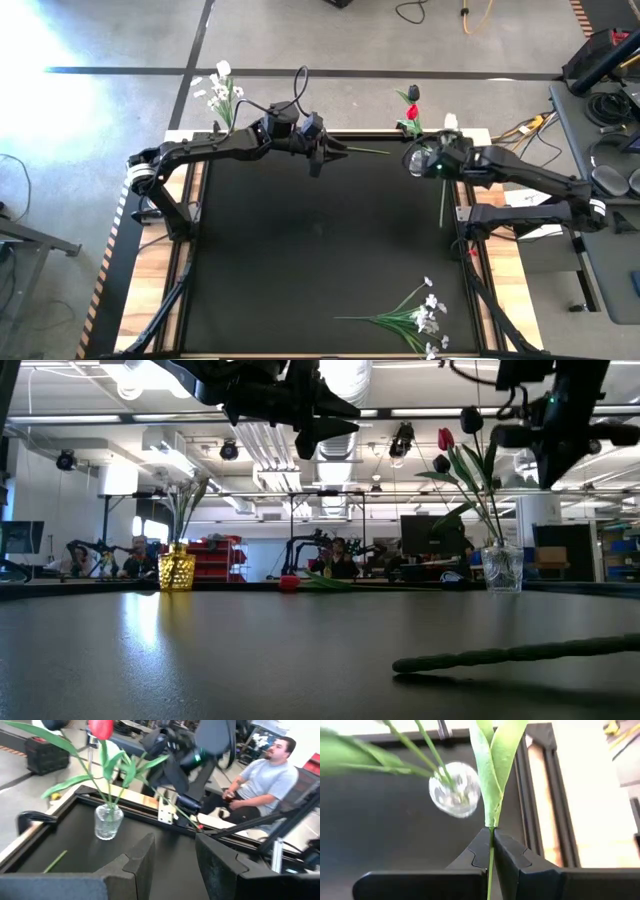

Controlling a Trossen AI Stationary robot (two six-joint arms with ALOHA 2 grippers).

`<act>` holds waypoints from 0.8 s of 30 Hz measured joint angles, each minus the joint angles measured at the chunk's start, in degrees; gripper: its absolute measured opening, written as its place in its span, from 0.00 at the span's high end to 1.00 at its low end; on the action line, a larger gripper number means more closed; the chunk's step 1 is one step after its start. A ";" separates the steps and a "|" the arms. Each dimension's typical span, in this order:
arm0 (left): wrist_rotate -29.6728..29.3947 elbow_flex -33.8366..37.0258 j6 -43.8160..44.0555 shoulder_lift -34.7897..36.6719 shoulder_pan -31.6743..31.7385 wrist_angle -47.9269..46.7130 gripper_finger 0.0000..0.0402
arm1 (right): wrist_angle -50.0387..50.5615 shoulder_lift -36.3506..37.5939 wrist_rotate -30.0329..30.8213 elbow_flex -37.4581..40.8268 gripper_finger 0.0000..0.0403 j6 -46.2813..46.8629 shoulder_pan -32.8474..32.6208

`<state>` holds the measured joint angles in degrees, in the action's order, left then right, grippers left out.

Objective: Sort flowers into vase by color
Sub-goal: Put the white tulip into the yellow vase

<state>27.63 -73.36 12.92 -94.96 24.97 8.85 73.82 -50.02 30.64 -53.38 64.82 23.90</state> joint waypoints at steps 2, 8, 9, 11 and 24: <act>0.45 0.00 0.27 0.02 -0.02 0.00 0.68 | 2.02 0.00 1.83 -3.28 0.97 -1.19 0.00; 0.49 0.00 0.54 0.70 0.00 0.08 0.68 | 7.93 -0.02 6.59 -13.10 0.97 -4.02 0.00; 0.49 0.00 0.58 0.88 0.00 0.08 0.68 | 8.51 -0.02 7.25 -14.67 0.97 -4.79 0.00; 0.47 0.00 0.66 1.15 0.00 0.14 0.68 | 8.61 -0.02 8.08 -17.41 0.97 -7.52 0.00; 0.47 0.00 3.37 2.33 0.37 3.34 0.68 | -8.30 0.10 3.21 -26.46 0.97 -31.37 -0.02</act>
<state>28.10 -73.36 16.29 -92.63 25.34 12.19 65.51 -49.92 33.85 -79.84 33.45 23.88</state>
